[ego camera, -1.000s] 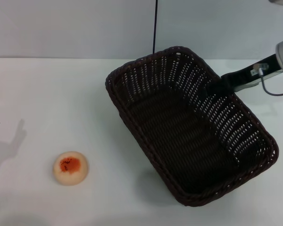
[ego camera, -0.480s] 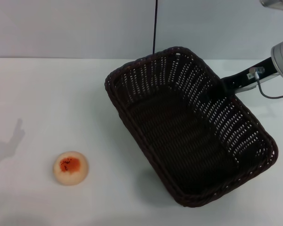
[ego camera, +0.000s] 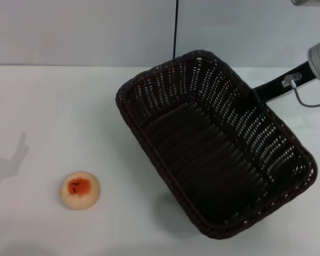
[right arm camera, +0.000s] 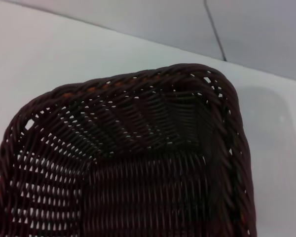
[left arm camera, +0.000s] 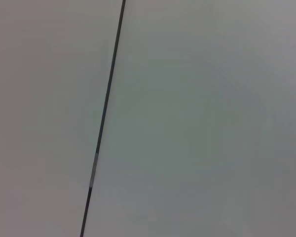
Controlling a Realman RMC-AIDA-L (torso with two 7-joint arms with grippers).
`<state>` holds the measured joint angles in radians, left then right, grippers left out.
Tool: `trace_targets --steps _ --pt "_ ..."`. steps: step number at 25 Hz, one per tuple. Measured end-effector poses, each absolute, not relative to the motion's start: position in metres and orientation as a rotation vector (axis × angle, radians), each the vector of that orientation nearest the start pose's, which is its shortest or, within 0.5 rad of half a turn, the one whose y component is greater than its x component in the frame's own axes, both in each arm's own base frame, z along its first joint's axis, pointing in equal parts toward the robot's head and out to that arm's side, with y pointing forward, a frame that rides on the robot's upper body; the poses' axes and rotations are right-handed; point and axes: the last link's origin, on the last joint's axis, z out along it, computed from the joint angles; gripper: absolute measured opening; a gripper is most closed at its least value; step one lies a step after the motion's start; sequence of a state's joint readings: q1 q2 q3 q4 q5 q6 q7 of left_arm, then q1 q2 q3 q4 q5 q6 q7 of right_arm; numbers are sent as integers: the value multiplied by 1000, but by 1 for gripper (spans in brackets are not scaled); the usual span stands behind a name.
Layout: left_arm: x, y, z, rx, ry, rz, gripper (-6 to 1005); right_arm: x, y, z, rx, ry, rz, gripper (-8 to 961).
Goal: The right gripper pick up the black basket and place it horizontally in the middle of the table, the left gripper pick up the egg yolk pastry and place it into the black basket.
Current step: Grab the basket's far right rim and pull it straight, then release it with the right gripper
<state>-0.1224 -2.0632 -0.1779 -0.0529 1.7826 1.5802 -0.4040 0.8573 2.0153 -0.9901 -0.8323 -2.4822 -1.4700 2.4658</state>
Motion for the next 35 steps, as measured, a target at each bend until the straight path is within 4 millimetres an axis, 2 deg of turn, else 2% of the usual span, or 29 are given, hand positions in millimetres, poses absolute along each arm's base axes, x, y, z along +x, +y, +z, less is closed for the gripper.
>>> trace_targets --steps 3,8,14,18,20,23,30,35 --pt "-380 192 8 -1529 -643 -852 842 180 407 14 -2649 1186 -175 158" --pt "-381 184 7 -1534 -645 -850 842 157 401 27 -2836 920 -194 158" --pt "-381 177 8 -1531 -640 -859 842 136 400 49 -3023 689 -200 157" --pt "-380 174 7 -1525 -644 -867 842 129 403 54 -3045 586 -200 157" --pt "-379 173 6 -1526 -645 -872 842 125 400 43 -3093 446 -191 157" --pt "-378 173 4 -1531 -646 -878 842 123 397 32 -3121 344 -211 157" --pt "-375 172 1 -1554 -644 -891 841 117 392 -12 -3112 72 -395 156" --pt "-373 169 0 -1558 -650 -901 841 114 396 -25 -3065 -34 -376 156"
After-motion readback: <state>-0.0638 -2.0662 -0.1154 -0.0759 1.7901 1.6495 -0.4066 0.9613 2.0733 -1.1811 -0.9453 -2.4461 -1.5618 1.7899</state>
